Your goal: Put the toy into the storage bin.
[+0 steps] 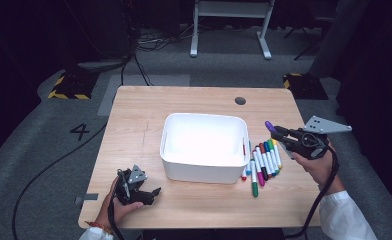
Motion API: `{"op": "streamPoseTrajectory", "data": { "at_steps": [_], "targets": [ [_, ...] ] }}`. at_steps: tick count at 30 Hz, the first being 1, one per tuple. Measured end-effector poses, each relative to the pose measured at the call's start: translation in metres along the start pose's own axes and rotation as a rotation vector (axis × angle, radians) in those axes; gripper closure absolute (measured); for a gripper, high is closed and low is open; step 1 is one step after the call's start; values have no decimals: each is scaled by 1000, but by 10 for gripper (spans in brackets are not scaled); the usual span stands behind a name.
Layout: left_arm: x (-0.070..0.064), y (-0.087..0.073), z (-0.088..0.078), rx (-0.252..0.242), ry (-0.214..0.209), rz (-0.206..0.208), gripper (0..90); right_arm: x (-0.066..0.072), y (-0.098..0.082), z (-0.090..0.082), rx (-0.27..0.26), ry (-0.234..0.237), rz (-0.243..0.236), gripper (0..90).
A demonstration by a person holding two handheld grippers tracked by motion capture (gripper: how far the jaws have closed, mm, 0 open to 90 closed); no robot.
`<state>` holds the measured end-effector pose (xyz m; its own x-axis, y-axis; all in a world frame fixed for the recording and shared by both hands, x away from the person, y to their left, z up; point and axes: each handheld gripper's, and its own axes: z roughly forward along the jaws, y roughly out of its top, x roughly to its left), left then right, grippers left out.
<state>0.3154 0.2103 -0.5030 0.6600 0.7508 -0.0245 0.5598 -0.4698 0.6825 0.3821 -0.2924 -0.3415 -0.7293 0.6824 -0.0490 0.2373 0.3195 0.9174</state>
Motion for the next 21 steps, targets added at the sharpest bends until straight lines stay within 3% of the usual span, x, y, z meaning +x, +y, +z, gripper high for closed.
{"op": "streamPoseTrajectory", "data": {
  "at_steps": [21],
  "targets": [
    [0,0,0,3,-4,1,147,58,53,53,54,179,-144,747]
  ]
}}
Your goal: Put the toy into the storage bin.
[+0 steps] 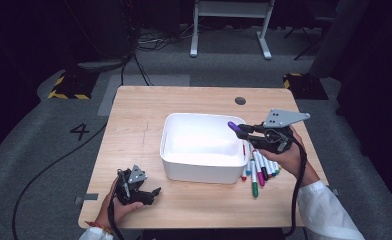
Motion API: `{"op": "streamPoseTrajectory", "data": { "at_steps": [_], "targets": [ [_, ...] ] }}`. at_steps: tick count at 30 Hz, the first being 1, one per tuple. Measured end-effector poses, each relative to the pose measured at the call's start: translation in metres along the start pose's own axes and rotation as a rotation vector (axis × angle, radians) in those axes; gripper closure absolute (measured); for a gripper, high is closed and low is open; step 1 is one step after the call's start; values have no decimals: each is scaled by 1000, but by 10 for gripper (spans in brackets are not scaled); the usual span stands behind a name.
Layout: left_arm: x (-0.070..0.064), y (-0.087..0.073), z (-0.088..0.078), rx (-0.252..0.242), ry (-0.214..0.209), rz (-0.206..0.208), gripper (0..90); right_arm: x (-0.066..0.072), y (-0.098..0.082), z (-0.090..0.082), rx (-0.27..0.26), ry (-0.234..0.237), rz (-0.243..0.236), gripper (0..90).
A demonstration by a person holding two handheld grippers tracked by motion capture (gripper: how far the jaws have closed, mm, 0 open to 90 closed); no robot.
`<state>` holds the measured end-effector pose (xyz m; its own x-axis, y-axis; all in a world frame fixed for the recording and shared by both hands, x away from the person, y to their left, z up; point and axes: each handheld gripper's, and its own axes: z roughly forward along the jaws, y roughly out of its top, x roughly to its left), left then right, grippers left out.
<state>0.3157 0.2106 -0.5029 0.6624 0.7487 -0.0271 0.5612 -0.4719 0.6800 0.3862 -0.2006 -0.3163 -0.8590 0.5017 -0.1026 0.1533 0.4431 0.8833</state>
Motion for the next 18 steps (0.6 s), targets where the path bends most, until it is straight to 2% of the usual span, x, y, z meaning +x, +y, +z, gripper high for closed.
{"op": "streamPoseTrajectory", "data": {
  "at_steps": [3,6,11,15,18],
  "targets": [
    [0,0,0,0,0,0,147,2,4,6,2,8,-16,747],
    [0,0,0,0,-2,-1,147,7,7,17,27,21,-50,747],
    [0,0,0,0,-1,-1,147,11,9,29,42,48,-53,747],
    [0,0,0,0,-1,0,147,16,11,44,80,69,-86,747],
    [0,0,0,0,-2,0,147,18,11,51,93,82,-92,747]
  ]
}}
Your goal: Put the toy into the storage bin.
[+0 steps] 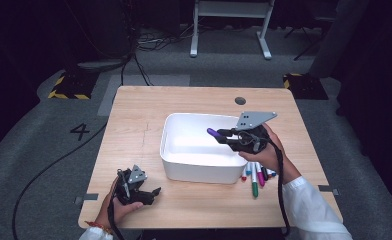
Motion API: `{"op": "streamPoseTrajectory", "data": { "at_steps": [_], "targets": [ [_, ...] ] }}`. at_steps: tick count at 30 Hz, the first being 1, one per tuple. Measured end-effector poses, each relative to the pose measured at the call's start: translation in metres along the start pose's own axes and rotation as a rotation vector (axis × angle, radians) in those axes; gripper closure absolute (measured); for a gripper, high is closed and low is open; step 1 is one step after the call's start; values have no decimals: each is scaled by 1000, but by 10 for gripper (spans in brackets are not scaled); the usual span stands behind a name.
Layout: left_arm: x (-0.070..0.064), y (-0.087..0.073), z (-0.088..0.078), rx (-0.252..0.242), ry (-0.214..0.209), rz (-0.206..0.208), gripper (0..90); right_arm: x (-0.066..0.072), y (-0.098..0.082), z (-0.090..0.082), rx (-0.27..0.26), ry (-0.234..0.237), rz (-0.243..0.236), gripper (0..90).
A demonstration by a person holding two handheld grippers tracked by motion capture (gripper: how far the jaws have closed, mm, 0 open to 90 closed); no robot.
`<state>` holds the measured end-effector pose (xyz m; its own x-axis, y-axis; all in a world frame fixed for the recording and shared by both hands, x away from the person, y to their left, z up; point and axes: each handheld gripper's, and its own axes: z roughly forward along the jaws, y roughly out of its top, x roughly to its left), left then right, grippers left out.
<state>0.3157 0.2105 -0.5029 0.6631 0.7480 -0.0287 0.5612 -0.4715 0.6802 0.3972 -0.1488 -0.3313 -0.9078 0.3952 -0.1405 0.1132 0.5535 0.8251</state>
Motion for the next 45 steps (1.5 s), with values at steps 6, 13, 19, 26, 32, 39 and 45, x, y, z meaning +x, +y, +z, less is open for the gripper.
{"op": "streamPoseTrajectory", "data": {
  "at_steps": [6,13,19,26,32,39,45],
  "targets": [
    [0,0,0,-2,3,2,147,4,-2,19,69,39,-31,747],
    [0,0,0,-2,3,2,148,9,-6,34,135,69,-51,746],
    [0,0,0,-2,2,1,147,13,-8,38,203,136,-95,745],
    [0,0,0,-2,3,2,147,17,-12,40,255,194,-82,742],
    [0,0,0,-2,2,2,147,20,-12,42,273,188,-91,704],
    [0,0,0,1,2,1,148,13,-13,31,195,127,-40,564],
    [0,0,0,0,2,-1,147,0,-14,-7,52,20,19,497]
  ]
}}
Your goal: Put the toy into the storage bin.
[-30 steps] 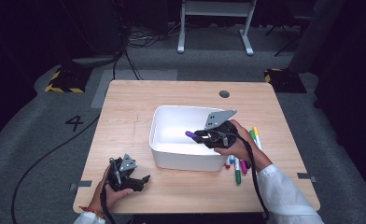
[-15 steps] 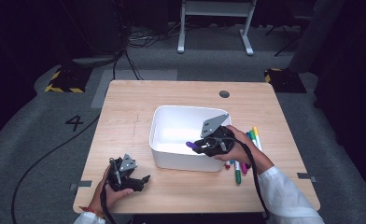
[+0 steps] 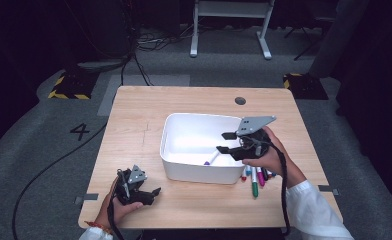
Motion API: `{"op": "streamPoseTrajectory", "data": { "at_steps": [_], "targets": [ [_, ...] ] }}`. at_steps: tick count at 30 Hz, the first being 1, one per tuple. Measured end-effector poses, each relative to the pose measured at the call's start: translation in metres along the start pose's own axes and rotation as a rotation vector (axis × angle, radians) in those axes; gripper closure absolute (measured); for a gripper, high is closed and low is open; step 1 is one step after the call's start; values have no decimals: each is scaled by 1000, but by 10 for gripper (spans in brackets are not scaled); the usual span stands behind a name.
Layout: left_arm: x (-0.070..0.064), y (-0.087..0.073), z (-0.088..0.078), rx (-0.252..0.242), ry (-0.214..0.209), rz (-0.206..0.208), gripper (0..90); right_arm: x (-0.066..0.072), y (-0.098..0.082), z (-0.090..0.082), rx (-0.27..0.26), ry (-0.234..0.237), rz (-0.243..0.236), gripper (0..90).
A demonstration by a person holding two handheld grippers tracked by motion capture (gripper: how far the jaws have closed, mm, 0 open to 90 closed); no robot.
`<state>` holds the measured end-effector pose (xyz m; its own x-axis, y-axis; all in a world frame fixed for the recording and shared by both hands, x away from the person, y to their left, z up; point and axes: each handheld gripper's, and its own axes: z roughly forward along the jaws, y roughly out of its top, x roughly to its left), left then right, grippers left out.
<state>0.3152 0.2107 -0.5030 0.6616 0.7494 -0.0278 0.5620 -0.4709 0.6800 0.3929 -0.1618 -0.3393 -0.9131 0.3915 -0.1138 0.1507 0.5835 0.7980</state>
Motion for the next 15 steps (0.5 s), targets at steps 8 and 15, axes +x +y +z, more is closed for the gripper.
{"op": "streamPoseTrajectory", "data": {
  "at_steps": [8,15],
  "targets": [
    [0,0,0,0,0,0,148,-13,-19,-45,-71,-140,55,481],
    [0,0,0,0,3,-4,147,-47,-67,-71,-65,-304,163,484]
  ]
}}
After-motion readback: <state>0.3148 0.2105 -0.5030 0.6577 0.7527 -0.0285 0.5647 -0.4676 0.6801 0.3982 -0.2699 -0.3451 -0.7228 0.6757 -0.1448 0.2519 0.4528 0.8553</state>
